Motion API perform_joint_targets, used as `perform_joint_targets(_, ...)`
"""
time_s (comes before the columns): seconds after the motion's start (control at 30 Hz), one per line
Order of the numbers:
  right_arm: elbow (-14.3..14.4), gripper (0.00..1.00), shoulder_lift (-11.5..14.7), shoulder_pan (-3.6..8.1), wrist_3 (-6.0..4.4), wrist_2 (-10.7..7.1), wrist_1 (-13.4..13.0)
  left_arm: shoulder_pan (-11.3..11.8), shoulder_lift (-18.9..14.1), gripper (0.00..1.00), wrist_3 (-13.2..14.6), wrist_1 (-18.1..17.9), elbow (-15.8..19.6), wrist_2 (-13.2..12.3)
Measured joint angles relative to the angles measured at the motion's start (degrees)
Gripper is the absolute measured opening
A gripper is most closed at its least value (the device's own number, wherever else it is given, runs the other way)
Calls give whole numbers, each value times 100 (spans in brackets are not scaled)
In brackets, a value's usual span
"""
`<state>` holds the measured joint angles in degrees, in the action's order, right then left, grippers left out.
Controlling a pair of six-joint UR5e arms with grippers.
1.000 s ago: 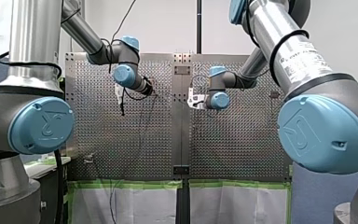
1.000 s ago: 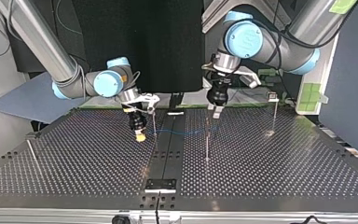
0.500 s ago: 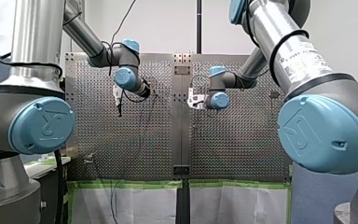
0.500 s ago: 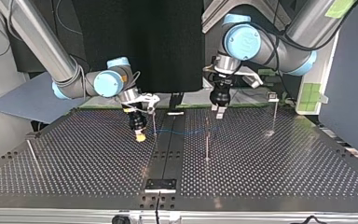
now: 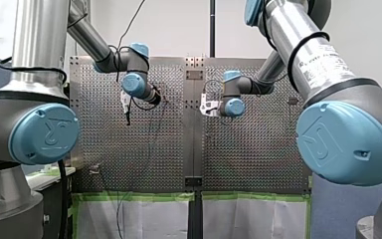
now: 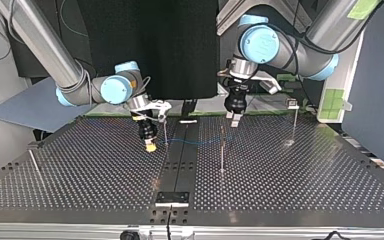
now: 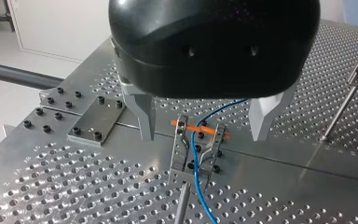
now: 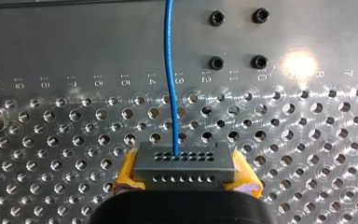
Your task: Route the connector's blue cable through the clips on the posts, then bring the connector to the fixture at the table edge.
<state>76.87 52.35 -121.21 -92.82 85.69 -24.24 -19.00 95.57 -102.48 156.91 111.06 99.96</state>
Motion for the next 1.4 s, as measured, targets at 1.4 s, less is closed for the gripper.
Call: perform_joint_targets(1.4, 0, 0, 0, 38, -19, -8, 51, -1082, 275, 100, 1152, -123, -740, 1070)
